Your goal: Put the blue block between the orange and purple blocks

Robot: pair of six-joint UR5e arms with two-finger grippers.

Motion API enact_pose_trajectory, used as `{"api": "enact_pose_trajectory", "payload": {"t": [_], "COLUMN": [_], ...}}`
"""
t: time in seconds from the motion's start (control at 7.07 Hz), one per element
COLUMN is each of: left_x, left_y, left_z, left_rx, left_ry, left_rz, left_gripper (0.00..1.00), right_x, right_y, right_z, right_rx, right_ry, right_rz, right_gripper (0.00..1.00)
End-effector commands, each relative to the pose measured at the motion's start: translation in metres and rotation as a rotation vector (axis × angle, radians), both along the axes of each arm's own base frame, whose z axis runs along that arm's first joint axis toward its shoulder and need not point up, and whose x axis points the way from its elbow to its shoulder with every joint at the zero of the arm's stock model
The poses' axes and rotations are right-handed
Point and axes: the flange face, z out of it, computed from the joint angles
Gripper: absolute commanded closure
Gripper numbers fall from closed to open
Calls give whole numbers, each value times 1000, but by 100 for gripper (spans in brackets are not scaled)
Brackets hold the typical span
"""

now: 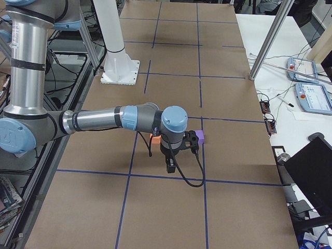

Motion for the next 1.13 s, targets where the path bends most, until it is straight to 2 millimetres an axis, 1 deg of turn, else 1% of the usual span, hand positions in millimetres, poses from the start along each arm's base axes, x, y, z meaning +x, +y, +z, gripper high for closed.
{"api": "enact_pose_trajectory", "payload": {"t": [0.0, 0.28, 0.99], "left_x": [-3, -10, -10], "left_y": [10, 6, 8], "left_z": [5, 3, 3], "left_rx": [3, 24, 21], "left_ry": [-22, -140, -137], "left_rz": [-6, 1, 0], "left_gripper": [0, 0, 0], "right_x": [0, 0, 0], "right_y": [-2, -1, -2], "right_z": [-1, 0, 3], "right_rx": [9, 5, 10], "right_ry": [1, 0, -2], "right_rz": [4, 5, 5], "right_gripper": [0, 0, 0]}}
